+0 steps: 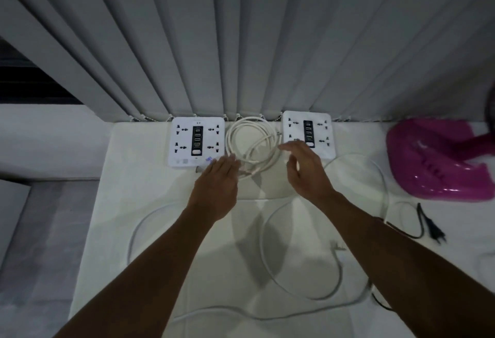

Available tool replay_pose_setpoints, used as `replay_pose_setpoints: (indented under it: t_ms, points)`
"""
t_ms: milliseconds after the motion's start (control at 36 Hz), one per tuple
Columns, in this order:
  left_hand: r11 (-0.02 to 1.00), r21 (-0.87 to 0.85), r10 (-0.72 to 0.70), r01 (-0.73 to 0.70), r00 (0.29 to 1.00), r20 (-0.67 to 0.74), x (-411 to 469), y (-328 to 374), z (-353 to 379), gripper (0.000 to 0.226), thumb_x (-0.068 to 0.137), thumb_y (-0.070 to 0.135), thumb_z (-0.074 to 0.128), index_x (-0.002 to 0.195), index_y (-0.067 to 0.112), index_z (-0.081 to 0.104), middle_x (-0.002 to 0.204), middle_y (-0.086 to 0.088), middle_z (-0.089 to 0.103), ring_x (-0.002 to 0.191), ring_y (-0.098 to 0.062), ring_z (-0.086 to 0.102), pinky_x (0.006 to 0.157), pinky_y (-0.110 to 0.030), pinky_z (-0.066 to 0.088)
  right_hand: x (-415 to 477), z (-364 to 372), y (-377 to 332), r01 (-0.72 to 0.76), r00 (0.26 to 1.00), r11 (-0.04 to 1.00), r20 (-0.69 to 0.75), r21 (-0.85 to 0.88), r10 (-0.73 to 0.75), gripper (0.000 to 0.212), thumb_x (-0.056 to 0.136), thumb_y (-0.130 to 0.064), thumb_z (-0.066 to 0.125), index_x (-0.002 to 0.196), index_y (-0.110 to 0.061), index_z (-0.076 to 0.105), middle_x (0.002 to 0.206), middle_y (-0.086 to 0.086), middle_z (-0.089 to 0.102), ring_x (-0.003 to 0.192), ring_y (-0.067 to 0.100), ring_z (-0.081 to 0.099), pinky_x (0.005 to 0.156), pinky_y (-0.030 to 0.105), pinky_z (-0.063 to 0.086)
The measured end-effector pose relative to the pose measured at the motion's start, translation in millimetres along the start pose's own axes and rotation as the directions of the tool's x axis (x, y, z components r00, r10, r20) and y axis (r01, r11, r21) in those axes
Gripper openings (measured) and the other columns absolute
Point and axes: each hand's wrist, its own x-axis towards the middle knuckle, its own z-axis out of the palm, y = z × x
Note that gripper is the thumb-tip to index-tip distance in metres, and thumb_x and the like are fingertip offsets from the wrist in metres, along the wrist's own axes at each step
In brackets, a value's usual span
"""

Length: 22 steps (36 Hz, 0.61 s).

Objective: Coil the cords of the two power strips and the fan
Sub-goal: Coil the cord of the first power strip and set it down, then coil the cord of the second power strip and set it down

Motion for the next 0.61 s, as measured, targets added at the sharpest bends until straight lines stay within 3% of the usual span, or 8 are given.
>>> replay_pose_setpoints:
  t_ms: [83,167,306,389,472,556,611]
  points:
    - [0.994,-0.081,0.068,-0.068,0.998,-0.006,-15.0,25.1,0.2,0.047,0.082,0.005,0.068,0.128,0.0,0.062,0.132,-0.018,0.062,0.12,-0.033,0.061,0.105,-0.044,0.047,-35.4,-32.9,15.8,-0.083,0.996,0.994,0.008,-0.064,0.084,0.037,0.081,0.01,0.054,0.108,-0.01,0.069,0.101,0.006,0.067,0.095,0.022,0.064,0.088,0.039,0.054]
    - [0.988,-0.13,0.094,-0.087,0.995,0.044,-34.3,50.7,3.1,0.046,0.084,0.007,0.066,0.13,0.005,0.062,0.135,-0.013,0.061,0.122,-0.029,0.06,0.105,-0.039,0.045,-79.4,-55.4,23.4,-0.11,0.988,0.985,0.089,-0.136,0.122,0.025,0.076,-0.005,0.061,0.094,-0.014,0.074,0.092,0.003,0.068,0.088,0.026,0.065,0.085,0.043,0.052]
    - [0.97,-0.19,0.173,-0.154,0.981,0.085,-70.4,85.4,15.1,0.046,0.078,0.006,0.071,0.124,0.009,0.067,0.135,-0.01,0.062,0.119,-0.026,0.063,0.1,-0.038,0.049,-145.6,-79.1,25.1,-0.028,0.937,0.985,0.338,-0.17,0.085,0.025,0.065,-0.022,0.07,0.088,-0.024,0.078,0.098,-0.001,0.066,0.09,0.023,0.063,0.085,0.041,0.053]
    - [0.964,-0.218,0.185,-0.153,0.973,0.137,-91.5,94.9,24.8,0.048,0.075,-0.003,0.072,0.123,0.001,0.066,0.14,-0.017,0.055,0.124,-0.034,0.058,0.098,-0.049,0.051,-170.2,-91.3,31.2,0.0,0.881,0.988,0.467,-0.153,0.073,0.042,0.058,-0.004,0.071,0.096,-0.019,0.079,0.111,0.007,0.066,0.101,0.026,0.063,0.091,0.04,0.053]
    - [0.98,-0.162,0.156,-0.119,0.96,0.233,-103.0,99.6,28.4,0.056,0.082,-0.007,0.059,0.137,-0.005,0.05,0.152,-0.022,0.034,0.139,-0.043,0.036,0.112,-0.053,0.034,-183.6,-105.5,39.3,0.053,0.857,0.997,0.516,-0.055,-0.017,0.058,0.058,0.019,0.054,0.106,-0.005,0.076,0.122,0.021,0.06,0.112,0.03,0.055,0.097,0.042,0.048]
    - [0.987,-0.079,0.154,-0.142,0.972,0.18,-105.9,107.8,26.0,0.062,0.063,-0.007,0.077,0.124,-0.006,0.063,0.138,-0.026,0.052,0.122,-0.045,0.056,0.092,-0.055,0.052,-184.6,-113.7,41.3,0.072,0.832,0.997,0.551,0.003,-0.062,0.053,0.065,0.026,0.053,0.109,0.005,0.072,0.119,0.029,0.058,0.108,0.028,0.053,0.095,0.039,0.045]
    - [0.983,-0.05,0.183,-0.178,0.976,0.119,-105.5,114.8,26.2,0.06,0.059,-0.001,0.083,0.117,-0.003,0.069,0.132,-0.023,0.06,0.116,-0.04,0.062,0.085,-0.052,0.056,-177.0,-113.6,41.4,0.037,0.813,0.999,0.583,-0.028,-0.014,0.044,0.075,0.023,0.057,0.112,0.004,0.072,0.118,0.028,0.06,0.109,0.027,0.053,0.096,0.039,0.046]
